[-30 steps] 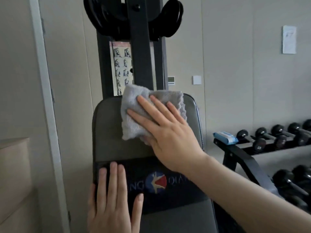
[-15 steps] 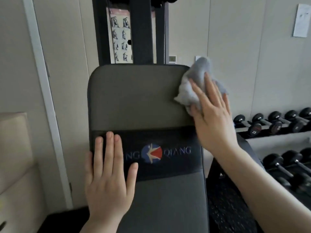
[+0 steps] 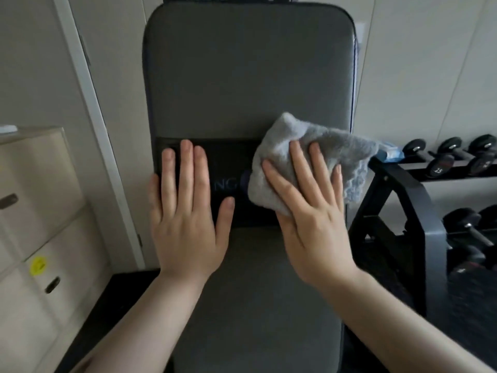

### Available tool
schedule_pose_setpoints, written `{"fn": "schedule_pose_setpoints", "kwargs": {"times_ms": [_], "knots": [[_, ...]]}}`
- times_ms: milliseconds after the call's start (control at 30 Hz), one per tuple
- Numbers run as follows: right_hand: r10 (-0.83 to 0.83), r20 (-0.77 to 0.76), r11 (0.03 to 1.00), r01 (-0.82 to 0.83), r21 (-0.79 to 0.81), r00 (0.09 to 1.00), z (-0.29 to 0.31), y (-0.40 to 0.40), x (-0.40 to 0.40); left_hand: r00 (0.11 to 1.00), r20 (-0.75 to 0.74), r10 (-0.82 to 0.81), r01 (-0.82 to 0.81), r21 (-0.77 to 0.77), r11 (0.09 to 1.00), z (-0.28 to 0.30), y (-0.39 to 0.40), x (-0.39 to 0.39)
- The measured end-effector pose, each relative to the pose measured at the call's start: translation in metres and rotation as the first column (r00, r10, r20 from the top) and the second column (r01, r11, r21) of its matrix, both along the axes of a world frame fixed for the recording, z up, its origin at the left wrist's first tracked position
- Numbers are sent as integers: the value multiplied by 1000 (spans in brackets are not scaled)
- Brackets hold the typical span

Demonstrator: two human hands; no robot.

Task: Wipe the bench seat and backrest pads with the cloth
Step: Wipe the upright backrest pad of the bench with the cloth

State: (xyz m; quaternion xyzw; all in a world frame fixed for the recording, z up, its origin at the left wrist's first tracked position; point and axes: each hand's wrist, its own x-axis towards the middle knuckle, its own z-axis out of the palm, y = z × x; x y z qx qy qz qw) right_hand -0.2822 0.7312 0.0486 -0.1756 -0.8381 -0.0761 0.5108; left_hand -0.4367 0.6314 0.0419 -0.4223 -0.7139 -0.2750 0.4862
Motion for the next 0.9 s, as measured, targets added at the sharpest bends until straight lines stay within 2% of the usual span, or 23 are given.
{"fn": "schedule_pose_setpoints", "kwargs": {"times_ms": [67,133,333,400,467,533,567,633,700,767,833,900], "knots": [[-49,20,999,49,14,999,-31,-6,3,1000,-6,-3,3,8,1000,0,0,-1],[-95,-7,995,95,-17,995,-37,-7,4,1000,-11,-5,5,12,1000,0,-1,-1],[-183,-335,953,83,-292,924,20,-15,-33,1000,-3,13,-13,10,1000,0,-1,0],[-148,-282,969,82,-234,948,3,-31,-43,1000,-14,10,-10,18,1000,0,0,-1],[-69,-109,992,57,-111,992,-39,-39,-36,1000,-26,-11,12,35,999,0,1,-2],[-92,50,996,92,5,995,-71,-32,-10,999,-24,-35,36,45,998,-1,1,-3],[-115,78,993,113,29,990,-75,-24,1,999,-24,-43,44,46,998,-2,1,-3],[-142,4,989,142,-34,990,-62,-11,11,998,-28,-56,57,49,997,-3,1,-2],[-168,-181,970,130,-203,969,-33,-10,-2,997,-26,-67,68,53,996,-3,0,-1],[-213,-299,937,108,-331,930,-16,-23,-26,997,-24,-75,76,59,995,-2,-1,-1],[-176,-268,955,98,-280,947,-34,-38,-43,996,-26,-81,82,66,994,-2,-1,-1],[-94,-111,988,79,-130,989,-73,-44,-40,997,-34,-72,75,80,994,-1,0,-2]]}}
